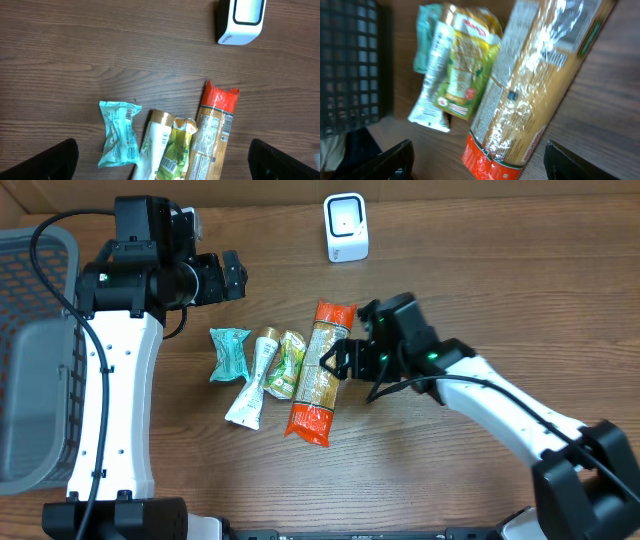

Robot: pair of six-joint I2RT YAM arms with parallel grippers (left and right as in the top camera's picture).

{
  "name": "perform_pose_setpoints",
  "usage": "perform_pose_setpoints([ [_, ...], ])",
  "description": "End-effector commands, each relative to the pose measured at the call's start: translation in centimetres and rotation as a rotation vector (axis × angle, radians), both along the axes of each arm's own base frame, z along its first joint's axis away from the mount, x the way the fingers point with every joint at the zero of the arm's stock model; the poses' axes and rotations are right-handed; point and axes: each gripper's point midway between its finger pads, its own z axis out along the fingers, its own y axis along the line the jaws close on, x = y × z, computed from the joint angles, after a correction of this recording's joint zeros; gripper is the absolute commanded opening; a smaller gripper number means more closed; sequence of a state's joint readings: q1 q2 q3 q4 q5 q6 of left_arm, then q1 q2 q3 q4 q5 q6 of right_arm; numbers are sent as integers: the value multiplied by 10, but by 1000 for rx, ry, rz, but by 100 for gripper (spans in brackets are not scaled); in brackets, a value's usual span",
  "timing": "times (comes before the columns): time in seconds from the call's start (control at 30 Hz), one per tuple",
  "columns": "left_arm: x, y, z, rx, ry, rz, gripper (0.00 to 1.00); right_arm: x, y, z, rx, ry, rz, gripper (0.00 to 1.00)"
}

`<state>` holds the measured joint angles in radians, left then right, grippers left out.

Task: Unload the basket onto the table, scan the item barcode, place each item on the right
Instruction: 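Reach the right gripper to the spaghetti pack and grasp it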

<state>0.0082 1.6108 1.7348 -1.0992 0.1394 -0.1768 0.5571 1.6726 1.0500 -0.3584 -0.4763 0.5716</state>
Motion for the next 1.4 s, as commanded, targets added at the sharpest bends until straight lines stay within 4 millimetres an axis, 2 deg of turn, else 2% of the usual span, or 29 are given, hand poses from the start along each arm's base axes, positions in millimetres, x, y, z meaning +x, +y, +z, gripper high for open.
perform_pose_setpoints([
  [0.0, 1, -3, 5, 1, -19, -29, 100, 11, 16, 2, -45, -13, -41, 83],
  [0.23, 1, -3, 5, 1, -19, -29, 99, 28, 26, -13, -256, 10, -63, 87],
  [0.4, 1, -3, 5, 1, -19, -29, 100, 26, 23, -54, -321, 137, -96, 91],
  [0.47, 1, -3, 5, 1, -19, -29, 100, 23, 23, -65, -317, 182, -92, 92],
  [0.6, 1, -3, 5, 1, -19, -29, 100, 27, 14, -69, -311, 228, -141, 93],
  [0.77, 1, -3, 5, 1, -19, -29, 100, 27, 14, -83, -317, 265, -173, 93],
  [0.93, 1, -3, 5, 1, -19, -29, 100, 26, 25, -96, -272, 308, -164, 92],
  [1.0, 1, -3, 5, 1, -19, -29, 100, 26, 27, -100, -270, 321, -176, 88],
  [1.17, 1, -3, 5, 1, -19, -29, 99, 26, 27, -107, -271, 346, -199, 65],
  [1.37, 1, -3, 5, 1, -19, -29, 100, 24, 28, -106, -262, 353, -190, 27],
])
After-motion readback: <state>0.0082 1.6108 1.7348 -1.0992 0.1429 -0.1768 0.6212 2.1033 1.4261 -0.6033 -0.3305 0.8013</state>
